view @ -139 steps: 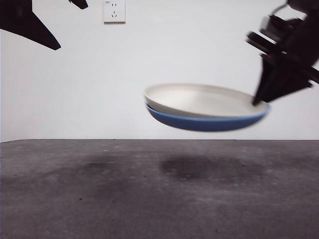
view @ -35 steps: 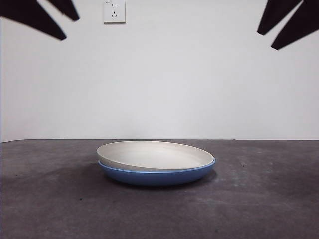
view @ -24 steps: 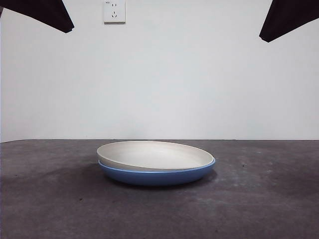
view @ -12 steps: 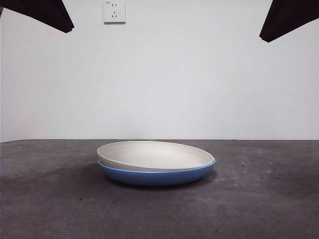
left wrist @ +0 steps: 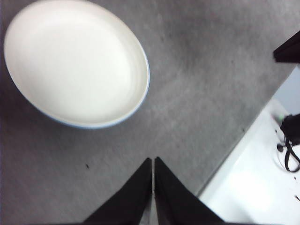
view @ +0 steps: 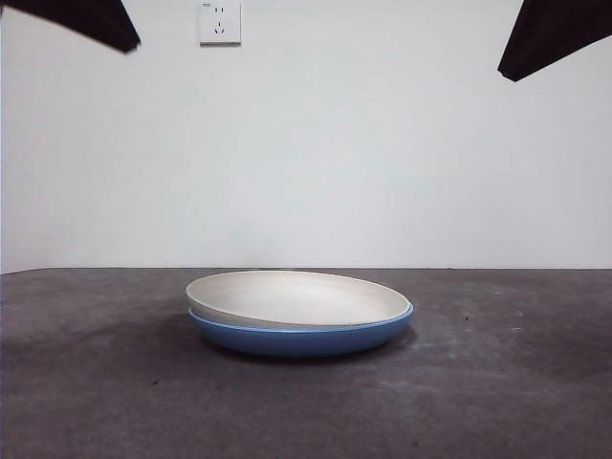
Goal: Pick up the white plate, put it on the blue plate, put it on desk
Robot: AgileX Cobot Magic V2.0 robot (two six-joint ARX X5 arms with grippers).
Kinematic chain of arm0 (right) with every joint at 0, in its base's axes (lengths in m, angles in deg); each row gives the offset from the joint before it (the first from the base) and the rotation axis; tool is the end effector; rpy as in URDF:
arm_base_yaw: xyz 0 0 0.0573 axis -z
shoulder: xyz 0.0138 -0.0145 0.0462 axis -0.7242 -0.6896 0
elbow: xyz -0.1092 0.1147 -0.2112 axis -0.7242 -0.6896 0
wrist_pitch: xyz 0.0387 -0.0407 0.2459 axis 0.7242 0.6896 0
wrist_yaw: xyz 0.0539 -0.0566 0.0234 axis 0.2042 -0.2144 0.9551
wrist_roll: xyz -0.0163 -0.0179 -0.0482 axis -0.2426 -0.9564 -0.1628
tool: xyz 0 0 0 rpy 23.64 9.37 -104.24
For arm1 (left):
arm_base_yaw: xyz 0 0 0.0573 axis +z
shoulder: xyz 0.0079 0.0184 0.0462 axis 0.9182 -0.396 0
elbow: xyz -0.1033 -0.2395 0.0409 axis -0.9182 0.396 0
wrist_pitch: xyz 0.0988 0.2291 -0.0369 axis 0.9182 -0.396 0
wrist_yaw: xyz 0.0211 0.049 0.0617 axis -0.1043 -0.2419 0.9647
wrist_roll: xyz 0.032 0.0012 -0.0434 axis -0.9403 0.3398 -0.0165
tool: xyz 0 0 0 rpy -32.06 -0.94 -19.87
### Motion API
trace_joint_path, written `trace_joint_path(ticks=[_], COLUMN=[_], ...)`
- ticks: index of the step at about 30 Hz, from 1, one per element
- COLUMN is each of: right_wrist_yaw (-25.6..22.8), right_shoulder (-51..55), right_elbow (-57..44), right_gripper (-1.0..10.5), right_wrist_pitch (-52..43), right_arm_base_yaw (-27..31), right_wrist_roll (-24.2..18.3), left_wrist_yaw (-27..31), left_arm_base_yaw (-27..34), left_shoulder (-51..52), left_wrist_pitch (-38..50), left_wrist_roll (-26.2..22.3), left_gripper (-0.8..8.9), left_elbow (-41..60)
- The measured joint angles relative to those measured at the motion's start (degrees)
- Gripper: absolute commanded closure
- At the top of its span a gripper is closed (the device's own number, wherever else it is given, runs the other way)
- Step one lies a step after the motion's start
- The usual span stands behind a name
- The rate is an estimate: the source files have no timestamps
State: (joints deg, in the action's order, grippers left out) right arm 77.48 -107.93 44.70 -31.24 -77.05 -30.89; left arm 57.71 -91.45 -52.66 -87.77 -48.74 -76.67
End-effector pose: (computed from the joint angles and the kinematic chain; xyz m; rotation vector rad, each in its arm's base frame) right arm 0.1449 0.0978 0.3080 0.0349 0.9350 0.7833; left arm 0.1749 -0.0959 0.3337 -0.0082 0.8646 -0.8863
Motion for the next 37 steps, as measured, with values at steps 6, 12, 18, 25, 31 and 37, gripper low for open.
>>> trace_joint_path(ticks=[6, 12, 18, 25, 31, 37], right_wrist_yaw=[0.0, 0.0, 0.0, 0.0, 0.0, 0.0], right_shoulder=[0.0, 0.0, 0.0, 0.0, 0.0, 0.0], right_elbow=[0.0, 0.0, 0.0, 0.0, 0.0, 0.0], right_gripper=[9.3, 9.3, 9.3, 9.3, 9.3, 9.3], right_wrist_pitch=[0.0, 0.0, 0.0, 0.0, 0.0, 0.0], right_arm_base_yaw=[0.0, 0.0, 0.0, 0.0, 0.0, 0.0], right_wrist_roll=[0.0, 0.0, 0.0, 0.0, 0.0, 0.0], left_wrist_yaw=[0.0, 0.8, 12.7, 16.9, 17.0, 17.0], left_arm_base_yaw=[6.4, 18.2, 25.3, 27.8, 28.0, 28.0], left_shoulder=[9.9, 23.2, 36.9, 45.7, 50.5, 53.5], left_wrist_pitch=[16.9, 40.3, 46.2, 46.2, 46.3, 45.9], left_wrist_roll=[-6.0, -5.8, -5.2, -5.1, -4.3, -3.8], left_gripper=[8.04, 8.04, 8.04, 8.04, 8.04, 8.05], left_elbow=[1.7, 11.7, 26.2, 39.5, 49.2, 55.6])
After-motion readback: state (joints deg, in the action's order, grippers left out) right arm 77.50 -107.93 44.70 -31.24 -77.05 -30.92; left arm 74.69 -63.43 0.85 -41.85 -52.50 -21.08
